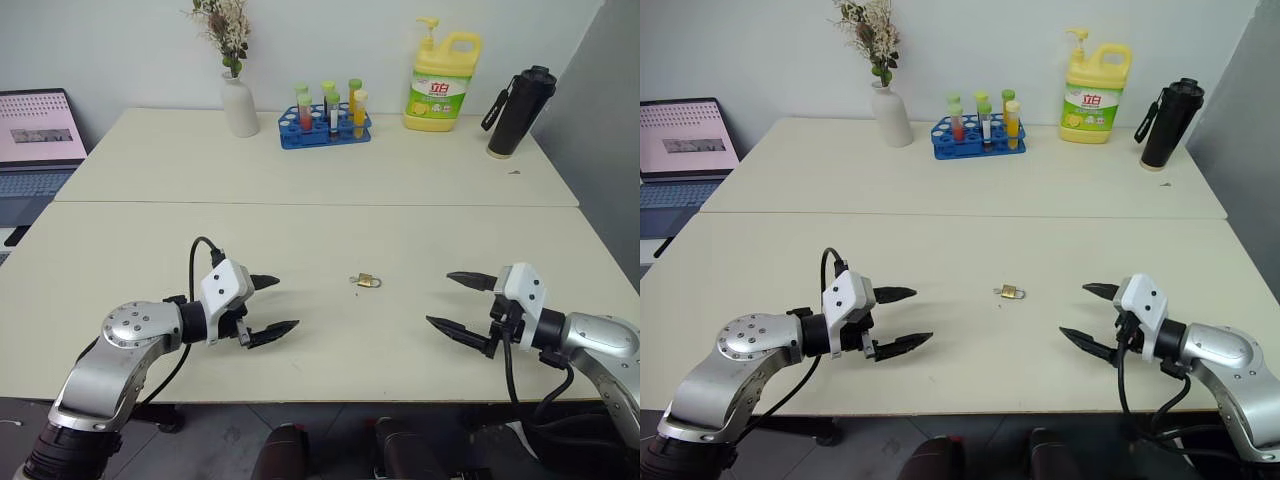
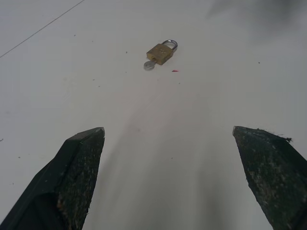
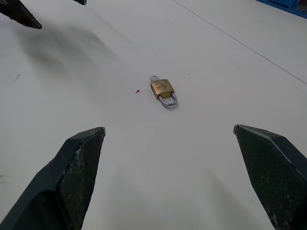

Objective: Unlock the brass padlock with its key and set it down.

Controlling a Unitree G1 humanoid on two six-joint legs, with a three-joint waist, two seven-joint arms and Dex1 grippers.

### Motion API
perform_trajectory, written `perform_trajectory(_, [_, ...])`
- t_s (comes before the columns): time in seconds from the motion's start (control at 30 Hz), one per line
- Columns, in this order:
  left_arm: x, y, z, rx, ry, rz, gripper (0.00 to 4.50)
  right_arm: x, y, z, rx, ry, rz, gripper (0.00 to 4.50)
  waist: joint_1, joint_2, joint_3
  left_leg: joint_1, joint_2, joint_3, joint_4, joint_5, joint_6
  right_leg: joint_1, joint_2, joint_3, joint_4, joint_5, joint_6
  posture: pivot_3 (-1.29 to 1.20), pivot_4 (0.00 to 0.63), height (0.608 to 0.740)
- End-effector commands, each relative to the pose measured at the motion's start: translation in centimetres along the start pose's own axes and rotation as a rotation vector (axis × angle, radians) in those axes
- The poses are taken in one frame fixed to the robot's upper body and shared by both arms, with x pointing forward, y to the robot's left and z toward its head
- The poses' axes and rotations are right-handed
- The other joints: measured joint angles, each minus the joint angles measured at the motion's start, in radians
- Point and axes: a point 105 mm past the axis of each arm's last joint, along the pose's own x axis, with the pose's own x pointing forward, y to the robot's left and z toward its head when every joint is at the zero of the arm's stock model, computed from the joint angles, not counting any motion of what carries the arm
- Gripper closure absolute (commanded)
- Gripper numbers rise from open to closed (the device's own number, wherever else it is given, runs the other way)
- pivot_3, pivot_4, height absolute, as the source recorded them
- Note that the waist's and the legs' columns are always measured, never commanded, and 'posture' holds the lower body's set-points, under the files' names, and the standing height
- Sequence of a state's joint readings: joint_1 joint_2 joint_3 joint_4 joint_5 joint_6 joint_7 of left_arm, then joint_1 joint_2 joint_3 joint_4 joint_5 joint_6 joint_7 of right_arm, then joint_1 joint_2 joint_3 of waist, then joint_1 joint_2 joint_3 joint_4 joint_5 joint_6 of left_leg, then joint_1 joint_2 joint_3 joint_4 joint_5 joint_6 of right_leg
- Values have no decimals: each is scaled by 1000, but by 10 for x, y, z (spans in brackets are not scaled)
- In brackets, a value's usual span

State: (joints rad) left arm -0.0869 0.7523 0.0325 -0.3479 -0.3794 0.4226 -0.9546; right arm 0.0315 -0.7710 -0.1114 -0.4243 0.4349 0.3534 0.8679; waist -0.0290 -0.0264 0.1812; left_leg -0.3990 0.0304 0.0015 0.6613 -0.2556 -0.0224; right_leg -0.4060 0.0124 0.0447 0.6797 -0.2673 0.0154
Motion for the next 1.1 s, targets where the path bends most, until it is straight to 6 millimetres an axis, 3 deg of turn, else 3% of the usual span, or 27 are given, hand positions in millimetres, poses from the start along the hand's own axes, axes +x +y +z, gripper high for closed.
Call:
perform_trajectory(0.03, [0, -7, 13, 39, -46, -18, 14, -1, 4, -1, -37, -14, 16, 0, 0, 0, 0, 0, 0, 0, 0, 0, 0, 0, 0, 0, 0, 0, 0, 0, 150, 740])
perform_trajectory(0.27, [2, -10, 13, 63, -27, -26, 14, -1, 4, -12, -57, 3, 6, 0, 0, 0, 0, 0, 0, 0, 0, 0, 0, 0, 0, 0, 0, 0, 0, 0, 150, 740])
perform_trajectory(0.5, [6, -3, 11, 125, 7, 5, 14, 8, 7, -6, -91, 1, 41, 0, 0, 0, 0, 0, 0, 0, 0, 0, 0, 0, 0, 0, 0, 0, 0, 0, 150, 740])
perform_trajectory(0.9, [5, -6, 13, 91, -39, -58, 14, 85, -9, 26, -93, 11, 197, 0, -3, 0, 0, 0, 0, 0, 0, 0, 0, -1, 2, 0, 1, 0, -1, 0, 150, 740])
perform_trajectory(1.1, [6, -11, 7, 113, -25, -77, 14, 127, -20, 28, -53, 49, 210, 0, -3, 0, 0, 0, 0, 0, 0, 0, 0, -1, 1, 0, 1, 1, -3, 0, 150, 740])
